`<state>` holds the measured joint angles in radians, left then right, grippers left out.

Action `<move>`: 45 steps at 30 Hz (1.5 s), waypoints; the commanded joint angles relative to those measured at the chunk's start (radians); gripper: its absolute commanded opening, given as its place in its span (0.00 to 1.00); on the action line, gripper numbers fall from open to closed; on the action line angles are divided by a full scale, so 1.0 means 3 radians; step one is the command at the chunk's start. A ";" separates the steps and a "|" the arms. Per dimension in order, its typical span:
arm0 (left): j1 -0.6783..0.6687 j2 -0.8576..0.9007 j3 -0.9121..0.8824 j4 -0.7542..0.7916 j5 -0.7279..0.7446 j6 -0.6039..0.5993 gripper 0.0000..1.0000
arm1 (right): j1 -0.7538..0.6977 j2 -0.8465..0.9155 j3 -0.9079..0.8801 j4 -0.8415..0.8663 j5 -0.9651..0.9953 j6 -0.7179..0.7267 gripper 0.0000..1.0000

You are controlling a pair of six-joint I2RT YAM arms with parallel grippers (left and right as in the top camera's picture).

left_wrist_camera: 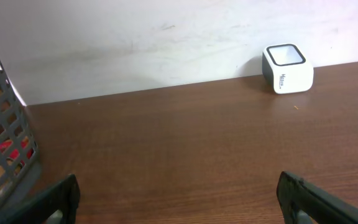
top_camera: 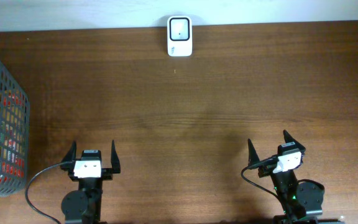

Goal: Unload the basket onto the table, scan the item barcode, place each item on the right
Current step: 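Move the left gripper toward the grey basket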

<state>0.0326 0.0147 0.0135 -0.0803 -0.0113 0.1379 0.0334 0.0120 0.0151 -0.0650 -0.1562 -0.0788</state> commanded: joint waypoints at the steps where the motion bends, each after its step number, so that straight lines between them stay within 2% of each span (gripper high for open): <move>1: 0.0017 -0.0029 -0.0017 -0.0011 0.0013 0.0046 0.99 | -0.0004 -0.0028 -0.0032 0.0006 -0.0018 0.0001 0.99; 20: 0.0017 -0.0029 -0.0014 -0.0009 0.0051 0.0043 0.99 | -0.0004 -0.0028 -0.0032 0.0005 -0.0019 0.0001 0.99; 31: 0.0017 -0.0029 0.0022 0.0238 0.0052 -0.0001 0.99 | -0.0004 -0.0028 -0.0032 0.0005 -0.0019 0.0001 0.99; 39: 0.0017 -0.0008 0.0191 0.0238 0.0052 -0.0057 0.99 | -0.0004 -0.0028 -0.0032 0.0005 -0.0018 0.0001 0.99; 45: 0.0017 0.0284 0.0432 0.0203 0.0156 -0.0060 0.99 | -0.0004 -0.0028 -0.0032 0.0005 -0.0019 0.0003 0.99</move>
<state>0.0326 0.0547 0.0788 -0.0151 -0.0074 0.1333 0.0334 0.0120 0.0151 -0.0647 -0.1562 -0.0788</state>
